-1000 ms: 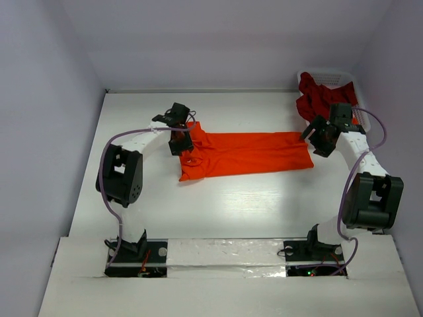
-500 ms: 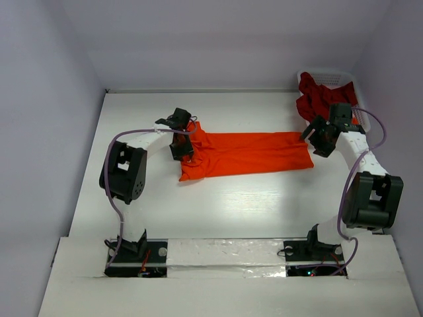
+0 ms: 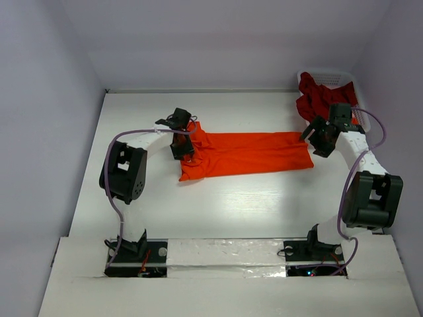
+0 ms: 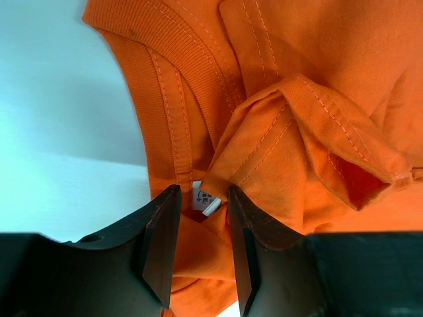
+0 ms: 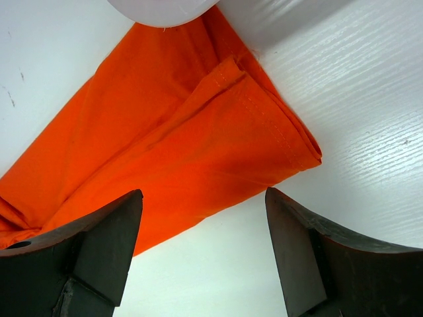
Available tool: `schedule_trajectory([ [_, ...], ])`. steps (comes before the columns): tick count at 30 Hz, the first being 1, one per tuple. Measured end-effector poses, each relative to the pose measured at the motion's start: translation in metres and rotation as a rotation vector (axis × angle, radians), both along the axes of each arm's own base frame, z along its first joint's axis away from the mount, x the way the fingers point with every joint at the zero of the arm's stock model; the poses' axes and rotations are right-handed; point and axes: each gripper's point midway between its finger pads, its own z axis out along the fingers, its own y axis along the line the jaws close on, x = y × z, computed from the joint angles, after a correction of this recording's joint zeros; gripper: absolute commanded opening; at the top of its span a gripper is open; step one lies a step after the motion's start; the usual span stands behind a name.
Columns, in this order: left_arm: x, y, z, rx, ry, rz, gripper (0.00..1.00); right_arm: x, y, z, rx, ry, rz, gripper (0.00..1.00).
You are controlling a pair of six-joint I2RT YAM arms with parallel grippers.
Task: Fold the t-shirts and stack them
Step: Fold the other side of the tshirt into a rectangle
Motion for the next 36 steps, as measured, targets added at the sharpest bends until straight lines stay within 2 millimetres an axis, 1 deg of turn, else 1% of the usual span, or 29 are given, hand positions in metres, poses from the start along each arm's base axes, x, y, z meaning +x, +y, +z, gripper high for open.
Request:
schedule_trajectory([
  [6,-0.001,0.000,-0.005,-0.005,-0.001,0.009,0.31,0.000,0.000,0.000,0.000,0.000,0.001,0.80],
  [13,0.002,-0.001,-0.004,-0.012,-0.013,0.013,0.31,0.000,0.000,0.000,-0.001,0.000,0.001,0.80],
  [22,0.005,-0.003,0.006,-0.025,-0.041,0.017,0.31,0.000,0.000,-0.002,0.000,0.005,0.002,0.80],
  [32,0.007,-0.004,0.005,-0.033,-0.054,0.023,0.31,0.003,0.000,-0.003,0.001,0.010,0.003,0.80],
  [36,0.006,-0.007,0.001,-0.055,-0.056,0.022,0.31,0.004,0.000,-0.002,0.001,0.007,0.003,0.80],
])
